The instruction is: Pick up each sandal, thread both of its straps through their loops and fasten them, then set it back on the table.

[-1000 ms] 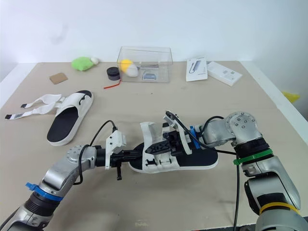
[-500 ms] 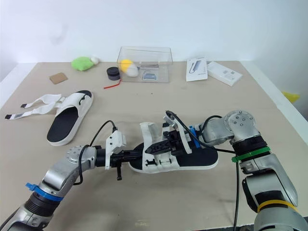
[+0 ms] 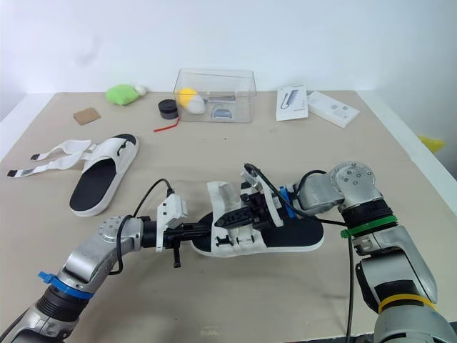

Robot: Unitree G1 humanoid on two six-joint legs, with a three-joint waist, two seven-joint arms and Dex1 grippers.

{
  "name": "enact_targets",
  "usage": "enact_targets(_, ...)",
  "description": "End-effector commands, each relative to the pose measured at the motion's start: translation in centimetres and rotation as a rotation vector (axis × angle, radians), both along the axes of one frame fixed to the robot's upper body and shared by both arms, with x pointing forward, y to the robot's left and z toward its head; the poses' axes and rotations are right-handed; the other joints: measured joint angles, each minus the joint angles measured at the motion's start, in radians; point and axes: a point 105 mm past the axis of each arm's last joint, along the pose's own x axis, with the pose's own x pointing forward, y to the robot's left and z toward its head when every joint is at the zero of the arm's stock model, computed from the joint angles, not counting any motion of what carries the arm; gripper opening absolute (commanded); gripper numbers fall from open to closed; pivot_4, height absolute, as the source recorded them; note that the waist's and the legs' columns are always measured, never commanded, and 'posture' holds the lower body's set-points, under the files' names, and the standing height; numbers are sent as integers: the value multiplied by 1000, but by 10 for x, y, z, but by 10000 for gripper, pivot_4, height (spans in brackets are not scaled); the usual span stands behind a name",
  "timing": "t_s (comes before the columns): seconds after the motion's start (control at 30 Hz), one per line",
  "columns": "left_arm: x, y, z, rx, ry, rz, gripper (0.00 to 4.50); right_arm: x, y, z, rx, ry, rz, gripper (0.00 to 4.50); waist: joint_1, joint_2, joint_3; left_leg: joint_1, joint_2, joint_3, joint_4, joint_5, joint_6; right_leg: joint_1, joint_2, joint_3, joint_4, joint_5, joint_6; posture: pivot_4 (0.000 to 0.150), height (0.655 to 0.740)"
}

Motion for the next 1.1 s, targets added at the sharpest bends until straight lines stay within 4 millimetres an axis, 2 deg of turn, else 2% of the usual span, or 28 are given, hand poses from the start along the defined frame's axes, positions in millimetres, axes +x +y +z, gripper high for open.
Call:
enact_targets(0.03, -5, 2, -23, 66, 65, 9, 0, -6, 0, 7, 8, -21, 37, 220, 0, 0, 0, 0, 0, 0, 0, 0, 0, 0, 0, 0, 0, 0, 0, 1500, 7400)
enact_targets(0.5, -4, 3, -24, 72, 60, 12, 0, -10, -5, -5, -133, -135, -4, 220, 1, 1, -1, -1, 0, 0, 0, -1, 2, 1, -1, 0, -3, 0, 1, 1500, 7400)
enact_targets(0.77, -4, 3, -24, 72, 58, 10, 0, -18, -4, -2, -194, -236, 30, 220, 1, 2, -1, -1, 0, 0, 0, -1, 2, 1, -1, 0, -4, 0, 1, 1500, 7400)
enact_targets(1.1, -3, 3, -25, 71, 58, 14, 0, -25, 4, 9, -159, -292, 81, 220, 2, 2, -1, -2, 0, 0, 0, -2, 3, 1, -1, 0, -4, 0, 1, 1500, 7400)
